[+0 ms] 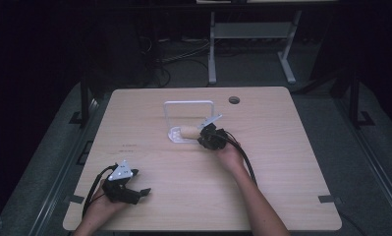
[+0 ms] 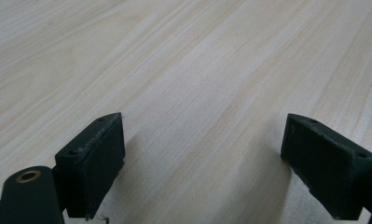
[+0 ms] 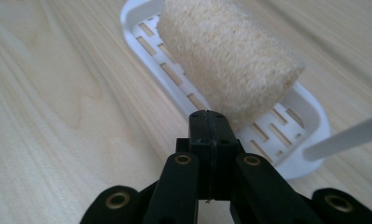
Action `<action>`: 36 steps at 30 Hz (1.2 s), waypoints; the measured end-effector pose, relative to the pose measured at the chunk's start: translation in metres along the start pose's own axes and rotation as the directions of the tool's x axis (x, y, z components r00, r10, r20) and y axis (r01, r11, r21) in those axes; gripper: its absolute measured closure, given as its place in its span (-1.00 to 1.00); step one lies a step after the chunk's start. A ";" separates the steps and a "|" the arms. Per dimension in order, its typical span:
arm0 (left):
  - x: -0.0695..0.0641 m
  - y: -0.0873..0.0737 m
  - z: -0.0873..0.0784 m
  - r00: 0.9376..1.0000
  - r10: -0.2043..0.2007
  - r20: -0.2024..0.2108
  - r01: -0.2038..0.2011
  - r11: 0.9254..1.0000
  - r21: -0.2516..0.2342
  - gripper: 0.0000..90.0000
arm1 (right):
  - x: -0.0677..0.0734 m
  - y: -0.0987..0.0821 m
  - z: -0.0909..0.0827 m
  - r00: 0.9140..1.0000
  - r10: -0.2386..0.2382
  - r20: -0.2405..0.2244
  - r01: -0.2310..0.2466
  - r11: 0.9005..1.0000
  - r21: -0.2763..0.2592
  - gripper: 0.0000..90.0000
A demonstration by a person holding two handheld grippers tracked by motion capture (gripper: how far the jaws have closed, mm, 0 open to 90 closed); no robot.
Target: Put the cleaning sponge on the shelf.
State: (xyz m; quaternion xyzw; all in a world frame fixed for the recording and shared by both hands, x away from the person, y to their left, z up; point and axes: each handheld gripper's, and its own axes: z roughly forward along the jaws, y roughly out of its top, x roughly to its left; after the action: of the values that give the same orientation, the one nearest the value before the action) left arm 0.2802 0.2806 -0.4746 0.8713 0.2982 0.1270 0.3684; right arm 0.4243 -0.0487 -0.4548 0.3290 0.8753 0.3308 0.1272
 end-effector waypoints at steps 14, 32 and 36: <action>0.000 0.000 0.000 1.000 0.000 0.000 0.000 1.000 0.000 -0.71 | -0.006 -0.003 -0.002 1.000 0.009 0.008 -0.009 1.000 -0.008 0.99; 0.000 0.000 0.000 1.000 0.001 0.000 -0.001 1.000 0.001 -0.71 | 0.000 -0.005 -0.013 1.000 -0.007 -0.017 0.007 1.000 -0.028 0.99; 0.000 0.000 0.000 1.000 0.000 0.000 0.000 1.000 0.000 -0.71 | 0.001 -0.005 -0.018 1.000 -0.009 -0.021 0.008 0.999 -0.035 0.98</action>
State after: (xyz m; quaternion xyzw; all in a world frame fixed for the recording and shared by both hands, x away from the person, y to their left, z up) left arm 0.2803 0.2807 -0.4746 0.8713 0.2983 0.1269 0.3685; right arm 0.4135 -0.0595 -0.4449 0.3196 0.8720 0.3490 0.1251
